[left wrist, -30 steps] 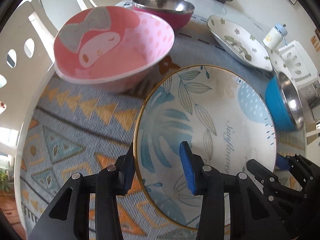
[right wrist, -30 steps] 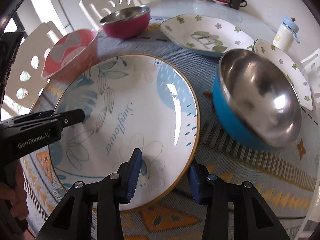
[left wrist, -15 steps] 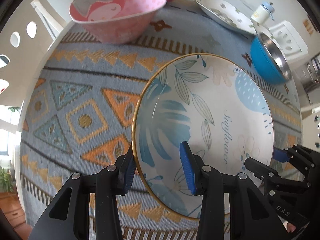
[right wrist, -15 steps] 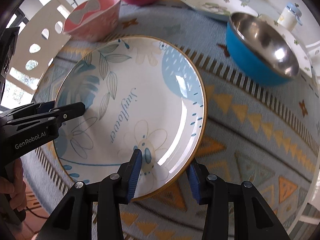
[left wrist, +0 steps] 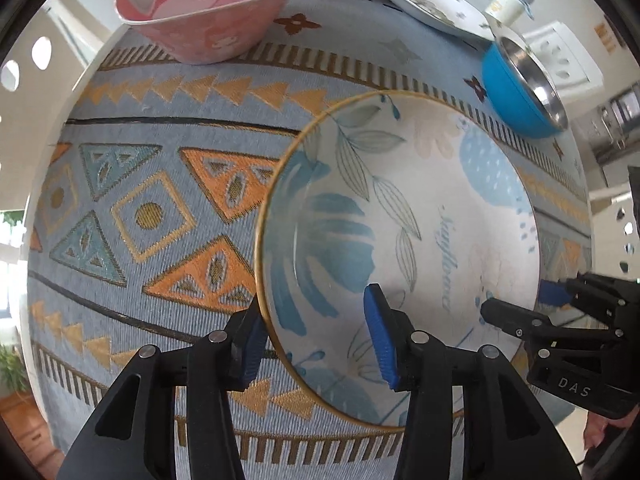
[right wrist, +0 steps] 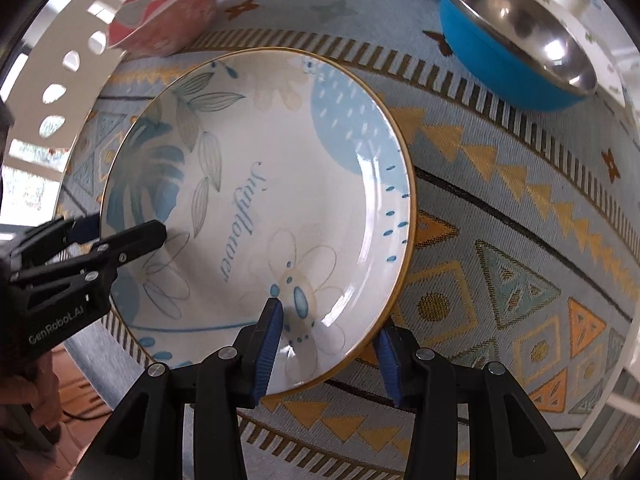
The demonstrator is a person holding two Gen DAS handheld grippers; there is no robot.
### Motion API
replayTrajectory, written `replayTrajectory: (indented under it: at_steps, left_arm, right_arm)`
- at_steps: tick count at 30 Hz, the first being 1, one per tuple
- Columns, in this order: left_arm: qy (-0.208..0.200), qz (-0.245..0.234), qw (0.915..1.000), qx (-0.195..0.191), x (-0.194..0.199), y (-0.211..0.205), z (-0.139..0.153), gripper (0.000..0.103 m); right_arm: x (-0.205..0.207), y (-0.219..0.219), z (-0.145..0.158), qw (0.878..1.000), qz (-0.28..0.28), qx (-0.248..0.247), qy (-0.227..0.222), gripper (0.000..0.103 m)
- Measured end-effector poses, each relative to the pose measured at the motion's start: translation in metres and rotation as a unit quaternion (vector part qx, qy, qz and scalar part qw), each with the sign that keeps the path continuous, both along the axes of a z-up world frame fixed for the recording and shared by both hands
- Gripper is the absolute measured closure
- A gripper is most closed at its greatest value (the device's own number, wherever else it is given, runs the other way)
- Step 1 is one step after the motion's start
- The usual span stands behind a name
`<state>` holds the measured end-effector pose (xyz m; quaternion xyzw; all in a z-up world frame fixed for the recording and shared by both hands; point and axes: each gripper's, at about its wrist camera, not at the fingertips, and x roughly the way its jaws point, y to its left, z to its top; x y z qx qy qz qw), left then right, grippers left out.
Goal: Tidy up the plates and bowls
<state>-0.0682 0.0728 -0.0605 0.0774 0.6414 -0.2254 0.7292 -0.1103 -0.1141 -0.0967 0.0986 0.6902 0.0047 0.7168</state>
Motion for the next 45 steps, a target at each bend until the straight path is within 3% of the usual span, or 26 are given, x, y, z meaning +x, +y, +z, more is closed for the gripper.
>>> replayTrajectory:
  at_steps: [8, 12, 18, 22, 26, 29, 33, 37, 40, 45]
  left_arm:
    - [0.005, 0.016, 0.9998, 0.011, 0.018, -0.007, 0.002, 0.059]
    - [0.002, 0.000, 0.9999, 0.015, 0.018, -0.014, 0.001, 0.058]
    - [-0.004, -0.012, 0.9999, 0.003, 0.018, -0.025, -0.002, 0.055]
    - [-0.005, -0.018, 0.9998, -0.002, 0.017, -0.026, -0.002, 0.055]
    - [0.001, -0.014, 0.9999, 0.008, 0.021, -0.030, -0.005, 0.051]
    - [0.004, 0.011, 0.9998, -0.013, 0.024, -0.023, -0.006, 0.051]
    - [0.011, 0.000, 0.9996, -0.025, 0.026, -0.020, -0.005, 0.051]
    - [0.021, 0.003, 0.9997, -0.011, 0.029, -0.021, -0.003, 0.051]
    - [0.025, 0.016, 0.9995, -0.009, 0.032, -0.021, -0.003, 0.051]
    - [0.014, 0.016, 0.9996, 0.018, 0.038, -0.022, 0.000, 0.051]
  right_arm:
    - [0.021, -0.019, -0.001, 0.999, -0.047, 0.001, 0.001, 0.058]
    - [0.039, -0.018, -0.003, 0.999, -0.039, -0.008, 0.005, 0.046]
    - [0.048, -0.015, -0.008, 0.999, -0.047, -0.012, 0.010, 0.044]
    - [0.047, -0.023, -0.012, 0.999, -0.043, 0.005, 0.010, 0.036]
    - [0.045, -0.017, -0.013, 0.999, -0.045, 0.015, 0.017, 0.036]
    - [0.040, -0.022, -0.016, 0.998, -0.033, 0.042, 0.015, 0.035]
    - [0.039, -0.024, -0.017, 0.999, -0.047, 0.023, 0.007, 0.035]
    - [0.042, -0.020, -0.015, 0.998, -0.049, 0.026, 0.001, 0.035]
    - [0.042, -0.014, -0.014, 1.000, -0.020, 0.013, 0.010, 0.036]
    - [0.036, -0.025, -0.011, 0.999, -0.040, 0.023, 0.005, 0.035]
